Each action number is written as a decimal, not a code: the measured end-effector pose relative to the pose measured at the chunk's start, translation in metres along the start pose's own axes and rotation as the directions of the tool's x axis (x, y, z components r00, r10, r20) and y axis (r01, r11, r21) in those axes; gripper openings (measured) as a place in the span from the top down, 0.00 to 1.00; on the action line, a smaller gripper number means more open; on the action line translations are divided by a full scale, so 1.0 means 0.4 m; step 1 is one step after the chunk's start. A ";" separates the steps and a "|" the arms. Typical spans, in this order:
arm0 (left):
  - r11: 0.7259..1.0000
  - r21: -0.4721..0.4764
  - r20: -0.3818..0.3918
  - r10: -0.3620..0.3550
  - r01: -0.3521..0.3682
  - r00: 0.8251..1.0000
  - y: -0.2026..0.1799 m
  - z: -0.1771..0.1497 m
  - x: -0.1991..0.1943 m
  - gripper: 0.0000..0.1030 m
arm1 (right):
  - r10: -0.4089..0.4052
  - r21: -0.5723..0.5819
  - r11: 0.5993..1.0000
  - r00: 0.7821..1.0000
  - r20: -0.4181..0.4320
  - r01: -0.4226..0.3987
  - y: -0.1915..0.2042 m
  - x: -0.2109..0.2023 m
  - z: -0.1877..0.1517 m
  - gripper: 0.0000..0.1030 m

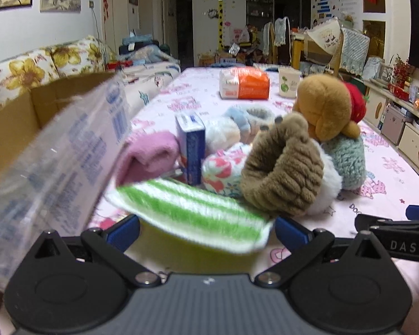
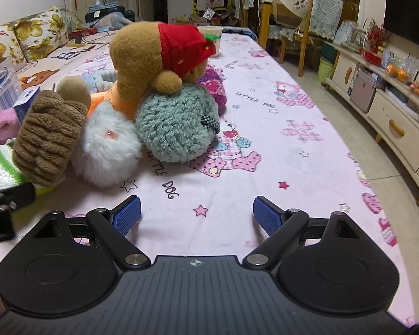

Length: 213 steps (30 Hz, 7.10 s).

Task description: Organize soft objects

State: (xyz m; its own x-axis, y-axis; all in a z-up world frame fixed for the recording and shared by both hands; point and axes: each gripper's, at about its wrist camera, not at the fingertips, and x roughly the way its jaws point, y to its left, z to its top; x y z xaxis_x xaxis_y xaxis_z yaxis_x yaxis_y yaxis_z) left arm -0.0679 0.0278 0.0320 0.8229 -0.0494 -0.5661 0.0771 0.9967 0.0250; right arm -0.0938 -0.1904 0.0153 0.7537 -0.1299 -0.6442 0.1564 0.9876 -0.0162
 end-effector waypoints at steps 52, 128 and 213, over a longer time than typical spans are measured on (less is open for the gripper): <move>0.971 -0.110 0.320 0.238 -0.213 0.917 0.224 0.062 -0.451 0.01 | 0.313 -0.223 0.942 0.898 0.310 -0.251 0.214 -0.427 0.020 0.00; 0.952 0.228 0.059 -0.221 0.203 0.973 -0.114 0.059 0.076 0.59 | 0.238 0.071 0.962 0.939 0.248 -0.262 0.124 0.025 0.132 0.00; 0.948 0.106 0.092 -0.310 0.300 0.946 -0.031 0.048 0.068 0.74 | 0.446 0.233 0.846 0.876 0.183 -0.479 0.076 0.050 0.125 0.00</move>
State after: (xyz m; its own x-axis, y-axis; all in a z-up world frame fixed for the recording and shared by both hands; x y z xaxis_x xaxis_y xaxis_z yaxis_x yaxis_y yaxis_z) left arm -0.0356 0.0130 0.0320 0.8064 -0.3616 -0.4679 0.3798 0.9232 -0.0589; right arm -0.0420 -0.1675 0.0403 0.8469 0.3105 -0.4317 -0.0801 0.8771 0.4736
